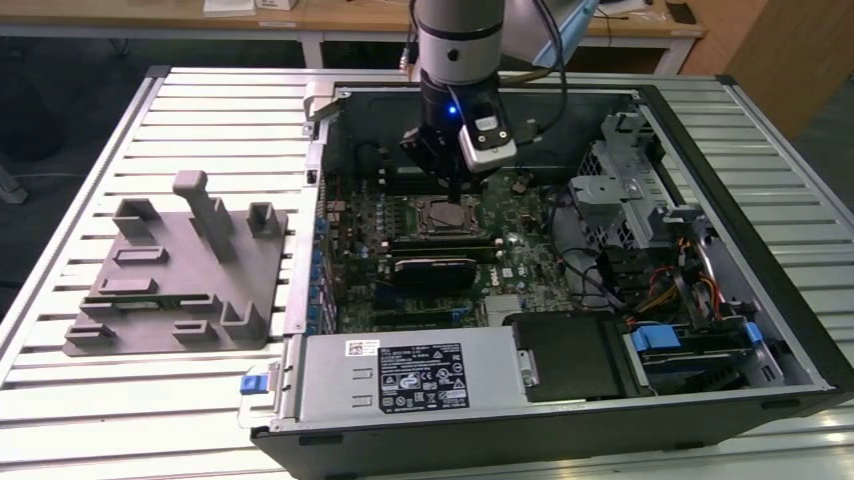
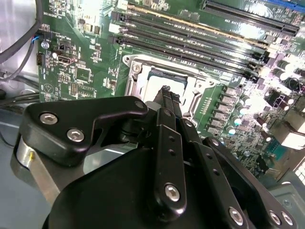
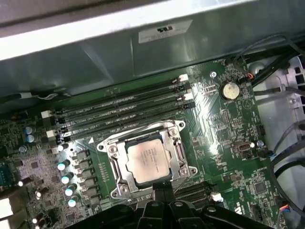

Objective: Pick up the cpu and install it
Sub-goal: 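Install the second cpu locking lever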

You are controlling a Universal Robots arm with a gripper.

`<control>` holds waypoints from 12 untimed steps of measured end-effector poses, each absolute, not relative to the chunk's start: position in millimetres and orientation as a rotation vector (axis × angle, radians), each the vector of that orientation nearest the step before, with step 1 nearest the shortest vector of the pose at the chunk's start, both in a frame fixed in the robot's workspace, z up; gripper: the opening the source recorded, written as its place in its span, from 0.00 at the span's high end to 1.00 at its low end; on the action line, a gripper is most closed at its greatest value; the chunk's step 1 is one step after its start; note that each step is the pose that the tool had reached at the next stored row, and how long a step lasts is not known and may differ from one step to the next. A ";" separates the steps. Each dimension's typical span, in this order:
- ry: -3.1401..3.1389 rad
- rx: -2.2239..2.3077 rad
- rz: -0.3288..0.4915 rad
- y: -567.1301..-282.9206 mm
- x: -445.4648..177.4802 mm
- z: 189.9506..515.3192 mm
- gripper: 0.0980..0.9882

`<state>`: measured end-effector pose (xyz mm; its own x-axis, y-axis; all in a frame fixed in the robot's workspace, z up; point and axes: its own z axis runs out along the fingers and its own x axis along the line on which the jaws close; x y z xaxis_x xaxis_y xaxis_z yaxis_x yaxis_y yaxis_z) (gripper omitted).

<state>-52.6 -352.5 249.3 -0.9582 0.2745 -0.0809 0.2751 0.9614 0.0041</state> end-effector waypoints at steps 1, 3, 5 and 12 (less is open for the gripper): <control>3.031 0.425 -0.011 -353.2 -52.6 249.3 0.99; 3.031 0.425 -0.011 -354.4 -52.6 249.3 0.99; 3.031 0.425 -0.011 -355.8 -52.6 249.2 0.99; 3.031 0.425 -0.011 -360.1 -52.6 249.2 0.99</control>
<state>-52.6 -360.1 249.2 -0.9582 0.2745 -0.0809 0.2751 0.9614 0.0041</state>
